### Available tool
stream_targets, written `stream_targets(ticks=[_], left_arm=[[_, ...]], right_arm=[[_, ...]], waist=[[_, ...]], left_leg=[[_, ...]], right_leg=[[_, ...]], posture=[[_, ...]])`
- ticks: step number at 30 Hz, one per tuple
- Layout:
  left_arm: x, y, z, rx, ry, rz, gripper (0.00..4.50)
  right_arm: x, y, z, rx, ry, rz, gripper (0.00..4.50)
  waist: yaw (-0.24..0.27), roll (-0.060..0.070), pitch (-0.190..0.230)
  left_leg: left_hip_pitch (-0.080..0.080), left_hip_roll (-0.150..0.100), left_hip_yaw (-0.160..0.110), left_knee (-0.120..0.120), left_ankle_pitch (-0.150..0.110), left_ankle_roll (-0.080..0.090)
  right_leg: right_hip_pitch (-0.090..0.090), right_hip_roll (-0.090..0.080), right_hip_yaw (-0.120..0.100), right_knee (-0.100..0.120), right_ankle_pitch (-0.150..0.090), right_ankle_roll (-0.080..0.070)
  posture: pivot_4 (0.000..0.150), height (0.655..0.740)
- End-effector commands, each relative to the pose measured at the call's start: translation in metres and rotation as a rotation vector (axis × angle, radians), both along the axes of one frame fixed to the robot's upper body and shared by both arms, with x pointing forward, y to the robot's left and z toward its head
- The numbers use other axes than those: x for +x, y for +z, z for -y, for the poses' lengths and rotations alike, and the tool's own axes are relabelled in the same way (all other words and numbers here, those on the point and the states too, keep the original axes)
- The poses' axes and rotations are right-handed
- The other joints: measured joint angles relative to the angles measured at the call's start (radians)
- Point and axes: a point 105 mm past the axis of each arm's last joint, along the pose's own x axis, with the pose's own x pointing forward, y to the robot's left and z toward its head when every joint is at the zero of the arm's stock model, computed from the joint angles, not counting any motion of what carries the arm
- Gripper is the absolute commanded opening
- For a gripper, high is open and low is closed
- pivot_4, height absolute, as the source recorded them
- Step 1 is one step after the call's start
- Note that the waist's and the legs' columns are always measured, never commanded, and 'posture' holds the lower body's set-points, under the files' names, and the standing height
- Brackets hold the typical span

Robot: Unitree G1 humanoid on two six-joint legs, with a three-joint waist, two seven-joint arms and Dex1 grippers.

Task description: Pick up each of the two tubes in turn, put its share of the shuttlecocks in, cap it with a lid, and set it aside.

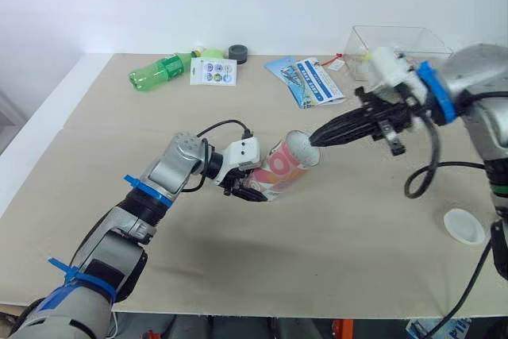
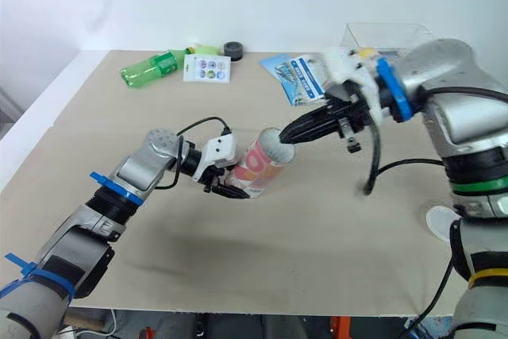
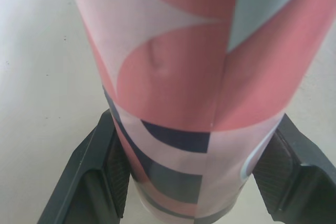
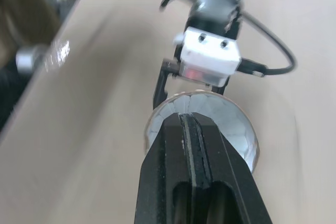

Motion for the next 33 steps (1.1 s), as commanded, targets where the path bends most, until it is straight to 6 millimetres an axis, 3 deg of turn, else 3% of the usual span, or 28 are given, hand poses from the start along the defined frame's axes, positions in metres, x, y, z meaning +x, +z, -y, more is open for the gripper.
stream_targets(ticks=[1,8,14,24,30,33], left_arm=[[0.003,0.003,0.000,-0.109,0.035,0.032,2.68],[-0.008,-0.015,0.010,-0.338,0.113,0.048,2.68],[-0.025,-0.030,0.025,-0.435,0.142,0.052,2.68],[-0.015,-0.024,0.019,-0.341,0.099,0.125,2.68],[-0.006,0.008,0.006,-0.145,0.003,0.155,2.68],[-0.002,0.015,-0.004,-0.025,-0.024,0.148,2.68]], right_arm=[[0.000,0.023,0.021,0.239,-0.145,0.031,0.12],[0.008,0.000,0.051,0.493,-0.443,0.053,0.12],[0.010,-0.032,0.067,0.529,-0.593,0.074,0.12],[0.004,-0.030,0.049,0.423,-0.453,0.022,0.12],[-0.005,-0.005,0.022,0.219,-0.262,0.081,0.12],[-0.007,-0.005,0.013,0.081,-0.188,0.098,0.12]], waist=[[0.001,0.000,0.000],[0.007,0.000,0.000],[0.023,0.000,0.000],[0.024,0.000,0.000],[0.015,0.001,0.003],[0.016,0.001,0.003]], left_leg=[[0.000,0.000,0.000,0.000,0.000,0.000],[0.000,0.000,0.000,0.000,0.000,0.000],[0.000,-0.001,0.000,0.001,0.000,0.000],[0.001,-0.002,0.001,0.003,0.002,0.001],[0.000,-0.001,0.001,0.001,0.002,0.001],[0.000,0.000,0.001,0.000,0.001,0.000]], right_leg=[[0.000,0.000,0.000,0.000,0.000,0.000],[0.001,0.000,0.000,0.000,0.000,0.001],[0.002,0.000,0.001,0.000,0.001,0.003],[0.002,0.000,0.002,-0.001,0.002,-0.001],[0.000,0.000,0.002,-0.001,0.002,-0.002],[-0.001,0.001,0.001,-0.002,0.000,-0.004]], posture=[[0.150,0.7400],[0.150,0.7400],[0.150,0.7400],[0.150,0.7400],[0.150,0.7400],[0.150,0.7400]])
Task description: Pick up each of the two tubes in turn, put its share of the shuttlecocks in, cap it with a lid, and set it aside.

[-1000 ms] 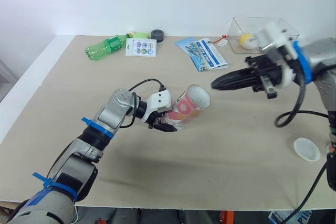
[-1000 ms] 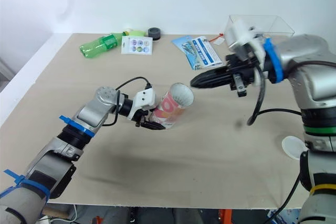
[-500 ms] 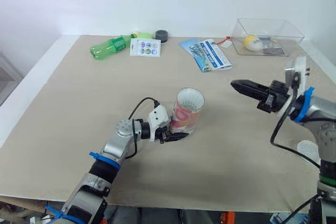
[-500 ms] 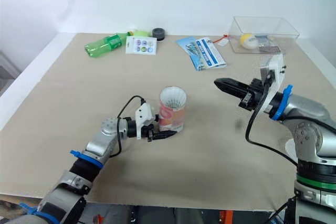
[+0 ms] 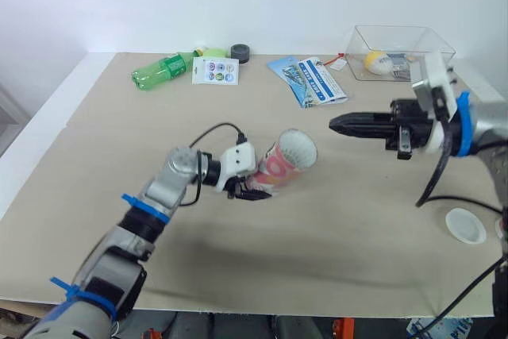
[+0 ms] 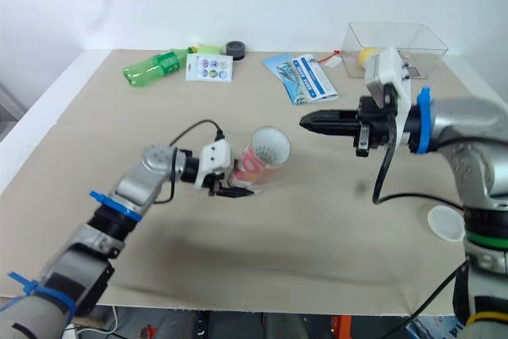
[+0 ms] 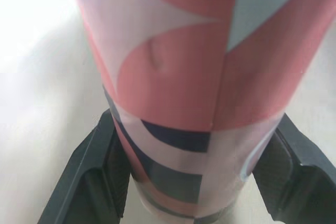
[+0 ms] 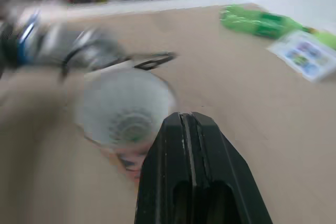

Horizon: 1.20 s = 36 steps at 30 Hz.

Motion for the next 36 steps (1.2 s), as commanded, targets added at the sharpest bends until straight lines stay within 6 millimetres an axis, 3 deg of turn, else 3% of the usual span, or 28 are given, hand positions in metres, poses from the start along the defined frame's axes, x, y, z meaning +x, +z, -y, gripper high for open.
stream_targets(ticks=[1,4,12,16,25,29,33,36], left_arm=[[0.000,0.009,-0.004,0.095,-0.036,-0.009,2.68],[0.001,0.007,-0.009,0.175,-0.042,-0.049,2.68],[0.008,0.007,-0.003,0.211,-0.030,-0.034,2.68],[0.010,0.012,0.000,0.206,-0.034,-0.022,2.68],[0.009,0.017,0.008,0.172,-0.037,-0.013,2.68],[0.010,0.016,0.007,0.165,-0.028,-0.018,2.68],[0.010,0.013,0.005,0.165,-0.019,-0.027,2.68],[0.011,0.013,0.004,0.146,-0.010,-0.034,2.68]], right_arm=[[-0.008,-0.006,-0.013,-0.143,0.102,-0.003,0.12],[-0.007,-0.023,-0.030,-0.252,0.201,-0.011,0.12],[0.017,-0.060,-0.064,-0.445,0.297,0.035,0.12],[0.030,-0.079,-0.072,-0.638,0.345,0.070,0.12],[0.039,-0.094,-0.092,-0.764,0.456,0.066,0.12],[0.035,-0.083,-0.094,-0.726,0.496,0.079,0.12],[0.029,-0.048,-0.098,-0.581,0.497,0.102,0.12],[0.023,-0.025,-0.084,-0.495,0.473,0.110,0.12]], waist=[[0.001,-0.001,0.000],[0.001,0.000,0.000],[0.001,-0.001,0.000],[0.002,-0.001,0.000],[0.000,-0.001,-0.001],[-0.003,-0.001,-0.001],[-0.006,-0.001,-0.001],[-0.006,-0.001,0.000]], left_leg=[[0.000,0.000,0.000,0.000,0.000,0.000],[-0.002,0.000,0.000,-0.001,-0.002,-0.002],[-0.002,0.001,-0.001,0.000,-0.005,-0.004],[-0.002,0.001,-0.001,0.002,-0.004,-0.005],[0.002,0.002,-0.001,0.002,-0.002,-0.003],[0.003,0.002,-0.001,0.002,-0.001,-0.002],[0.002,0.002,-0.001,0.002,0.001,-0.002],[0.001,0.002,-0.001,0.002,0.001,-0.002]], right_leg=[[0.000,0.000,0.000,-0.001,0.000,0.000],[-0.001,0.000,0.000,-0.001,-0.001,0.005],[-0.001,0.001,-0.001,0.001,-0.004,0.005],[-0.001,0.000,-0.001,0.001,-0.002,0.005],[0.002,0.002,-0.001,0.002,0.001,0.002],[0.002,0.002,-0.001,0.002,0.002,-0.001],[0.001,0.002,-0.001,0.003,0.003,-0.001],[0.000,0.002,-0.001,0.002,0.003,0.000]], posture=[[0.150,0.7400],[0.150,0.7400],[0.150,0.7400],[0.150,0.7400],[0.150,0.7400],[0.150,0.7400],[0.150,0.7400],[0.150,0.7400]])
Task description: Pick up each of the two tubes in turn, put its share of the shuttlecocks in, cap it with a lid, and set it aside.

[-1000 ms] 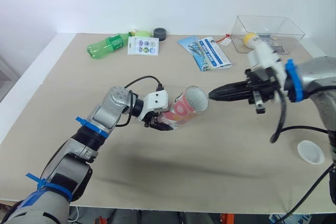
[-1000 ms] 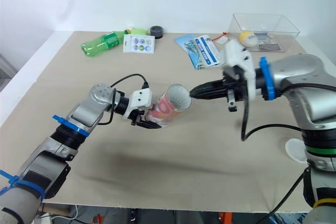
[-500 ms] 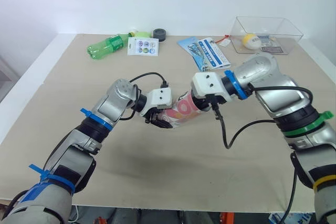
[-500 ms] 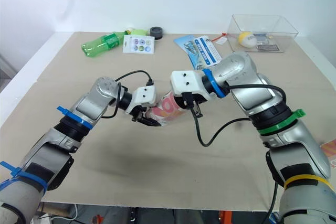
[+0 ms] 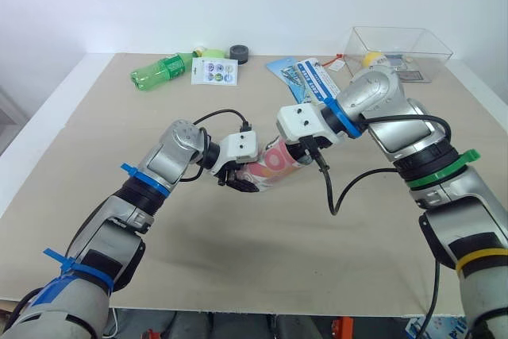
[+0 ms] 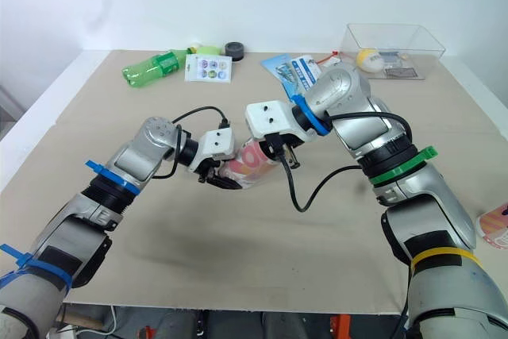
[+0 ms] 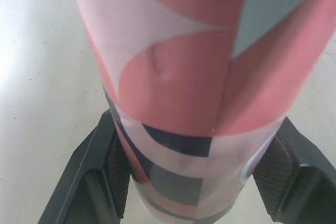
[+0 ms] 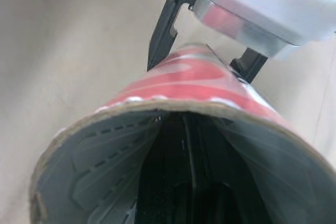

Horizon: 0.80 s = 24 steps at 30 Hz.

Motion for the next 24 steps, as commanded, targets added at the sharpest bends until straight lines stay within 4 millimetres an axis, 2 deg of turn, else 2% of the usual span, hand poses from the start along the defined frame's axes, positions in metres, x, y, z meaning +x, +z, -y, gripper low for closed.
stream_targets(ticks=[1,3,7,11,14,18,21,24], left_arm=[[0.000,0.011,0.008,-0.062,-0.003,0.027,2.68],[0.001,0.011,0.007,-0.072,0.005,0.031,2.68],[0.004,0.001,0.002,-0.089,0.033,0.031,2.68],[0.004,-0.008,-0.002,-0.108,0.051,0.036,2.68],[0.007,-0.008,-0.002,-0.190,0.080,0.056,2.68],[0.003,-0.002,0.010,-0.412,0.118,0.054,2.68],[-0.009,-0.012,0.021,-0.527,0.130,0.013,2.68],[-0.023,-0.024,0.030,-0.580,0.114,-0.012,2.68]], right_arm=[[-0.021,0.044,0.004,0.146,0.077,-0.001,0.12],[-0.025,0.054,0.015,0.200,0.049,-0.017,0.12],[-0.028,0.074,0.050,0.341,-0.081,-0.059,0.12],[-0.030,0.082,0.078,0.467,-0.221,-0.087,0.12],[-0.031,0.084,0.096,0.609,-0.322,-0.107,0.12],[-0.035,0.063,0.113,0.776,-0.466,-0.099,0.12],[-0.039,0.040,0.124,0.885,-0.587,-0.081,0.12],[-0.042,0.026,0.136,0.965,-0.690,-0.054,0.12]], waist=[[0.005,0.000,0.000],[0.005,0.000,0.000],[0.010,0.000,0.000],[0.015,0.000,0.000],[0.015,0.000,0.000],[0.018,0.000,0.000],[0.019,0.000,0.000],[0.019,0.000,0.000]], left_leg=[[-0.001,0.000,0.000,0.000,0.000,0.000],[-0.002,-0.001,-0.001,-0.001,0.000,0.000],[-0.002,-0.001,-0.001,-0.002,-0.003,-0.001],[-0.002,-0.001,-0.001,-0.002,-0.004,-0.001],[-0.002,-0.001,-0.001,-0.002,-0.004,-0.001],[-0.001,-0.001,0.000,-0.001,-0.004,-0.001],[-0.002,-0.002,-0.001,0.000,-0.004,-0.001],[-0.003,-0.003,-0.001,0.000,-0.004,-0.001]], right_leg=[[0.000,0.000,0.000,0.000,0.001,0.002],[-0.001,-0.001,0.000,0.000,-0.001,0.003],[-0.001,-0.001,0.000,-0.001,-0.002,-0.001],[-0.001,-0.001,0.000,-0.001,-0.003,-0.002],[-0.001,-0.001,0.000,-0.001,-0.003,0.000],[0.000,-0.001,0.000,-0.001,-0.003,0.003],[0.001,-0.002,0.000,0.000,-0.003,0.005],[0.000,-0.002,0.001,0.000,-0.004,0.005]], posture=[[0.150,0.7400],[0.150,0.7400],[0.150,0.7400],[0.150,0.7400],[0.150,0.7400],[0.150,0.7400],[0.150,0.7400],[0.150,0.7400]])
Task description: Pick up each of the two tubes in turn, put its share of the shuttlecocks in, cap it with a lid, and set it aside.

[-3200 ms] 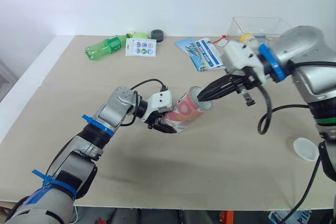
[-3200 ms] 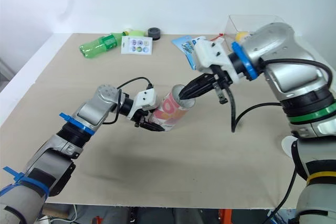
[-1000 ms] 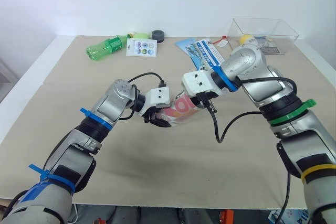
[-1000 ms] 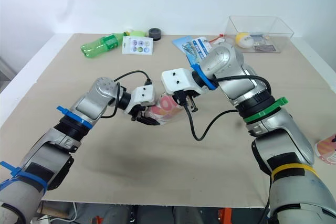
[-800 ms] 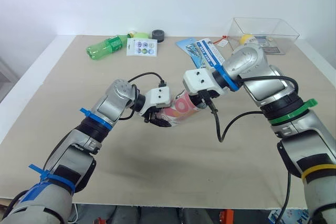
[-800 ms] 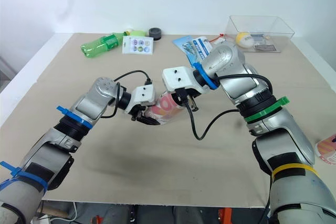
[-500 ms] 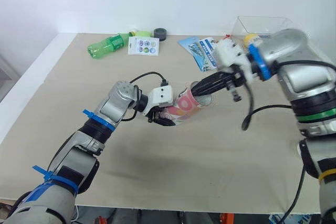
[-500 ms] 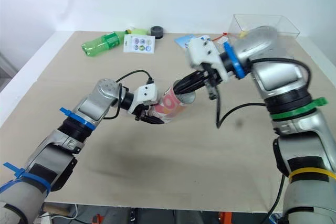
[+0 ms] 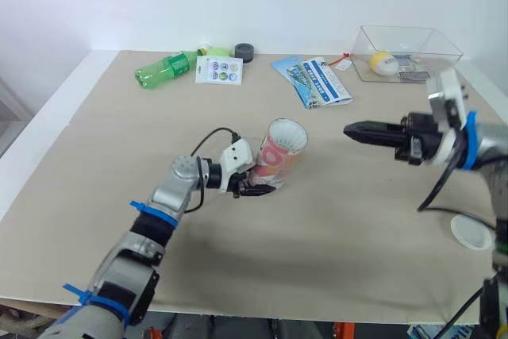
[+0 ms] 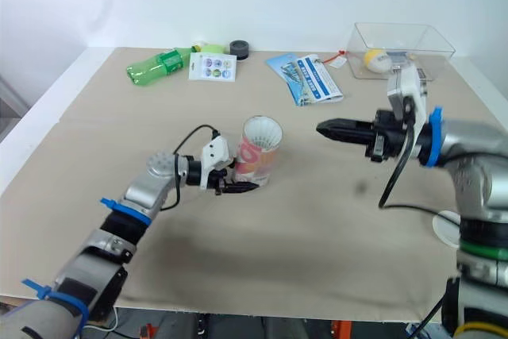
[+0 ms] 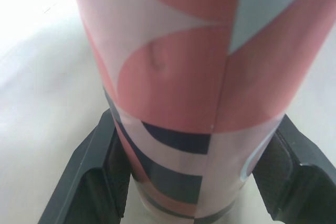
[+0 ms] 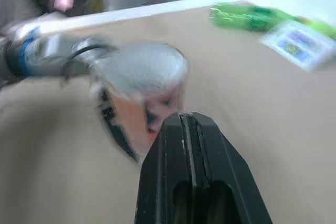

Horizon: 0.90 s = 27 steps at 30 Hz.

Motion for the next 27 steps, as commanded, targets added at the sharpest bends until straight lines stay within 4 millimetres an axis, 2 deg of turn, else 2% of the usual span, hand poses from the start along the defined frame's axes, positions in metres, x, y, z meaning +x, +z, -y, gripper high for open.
stream_targets(ticks=[1,7,11,14,17,20,21,23,24,25,27], left_arm=[[-0.012,0.009,0.010,-0.088,-0.028,0.063,2.68],[-0.021,-0.004,0.017,-0.082,-0.044,0.078,2.68],[-0.030,-0.010,0.023,-0.050,-0.098,0.104,2.68],[-0.031,-0.012,0.024,-0.029,-0.111,0.125,2.68],[-0.033,-0.014,0.026,-0.008,-0.121,0.137,2.68],[-0.033,-0.013,0.027,-0.019,-0.114,0.130,2.68],[-0.033,-0.013,0.027,-0.020,-0.112,0.129,2.68],[-0.033,-0.014,0.028,-0.020,-0.113,0.126,2.68],[-0.034,-0.014,0.028,-0.019,-0.114,0.124,2.68],[-0.034,-0.014,0.029,-0.019,-0.115,0.123,2.68],[-0.035,-0.013,0.031,-0.028,-0.114,0.120,2.68]], right_arm=[[-0.008,0.016,0.014,0.062,-0.128,0.118,0.12],[-0.011,-0.006,0.029,0.075,-0.238,0.087,0.12],[-0.021,-0.024,0.041,0.045,-0.253,-0.025,0.12],[-0.029,-0.037,0.060,-0.028,-0.292,-0.128,0.12],[-0.041,-0.035,0.096,-0.032,-0.379,-0.226,0.12],[-0.054,-0.040,0.127,-0.104,-0.457,-0.312,1.03],[-0.062,-0.046,0.139,-0.183,-0.482,-0.360,1.41],[-0.073,-0.052,0.155,-0.308,-0.501,-0.428,2.49],[-0.075,-0.053,0.158,-0.350,-0.500,-0.447,2.69],[-0.077,-0.053,0.161,-0.377,-0.497,-0.452,3.37],[-0.076,-0.054,0.164,-0.416,-0.500,-0.471,4.30]], waist=[[0.000,0.000,0.000],[-0.002,0.000,0.000],[-0.001,0.000,0.000],[-0.001,0.000,0.000],[0.000,0.000,0.000],[0.001,0.000,0.000],[0.001,0.000,0.000],[0.000,0.000,0.000],[-0.001,0.001,-0.001],[-0.001,0.001,-0.001],[-0.007,0.000,-0.001]], left_leg=[[0.000,0.000,0.000,0.000,0.000,0.000],[0.003,0.000,0.001,0.001,0.003,0.002],[0.003,0.000,0.001,0.001,0.005,0.002],[0.003,-0.001,0.001,0.001,0.005,0.002],[0.003,-0.001,0.002,0.001,0.005,0.002],[0.003,-0.002,0.001,0.000,0.005,0.002],[0.003,-0.002,0.001,0.000,0.005,0.002],[0.003,-0.003,0.001,0.000,0.004,0.002],[0.003,-0.003,0.001,0.000,0.004,0.002],[0.003,-0.003,0.002,0.000,0.004,0.002],[0.004,-0.003,0.003,0.001,0.004,0.002]], right_leg=[[0.000,0.000,0.000,0.000,0.000,0.000],[0.002,0.000,0.000,-0.001,0.004,-0.002],[0.002,0.000,0.001,-0.001,0.004,-0.004],[0.002,0.000,0.001,-0.002,0.004,-0.004],[0.003,-0.001,0.001,-0.003,0.003,-0.003],[0.003,-0.002,0.001,-0.003,0.002,-0.003],[0.003,-0.002,0.001,-0.003,0.002,-0.003],[0.003,-0.002,0.001,-0.003,0.002,-0.003],[0.003,-0.002,0.001,-0.003,0.002,-0.003],[0.003,-0.003,0.001,-0.003,0.002,-0.003],[0.003,-0.003,0.002,-0.003,0.002,-0.003]], posture=[[0.150,0.7400],[0.150,0.7400],[0.150,0.7400],[0.150,0.7400],[0.150,0.7400],[0.150,0.7400],[0.150,0.7400],[0.150,0.7400],[0.150,0.7400],[0.150,0.7400],[0.150,0.7400]])
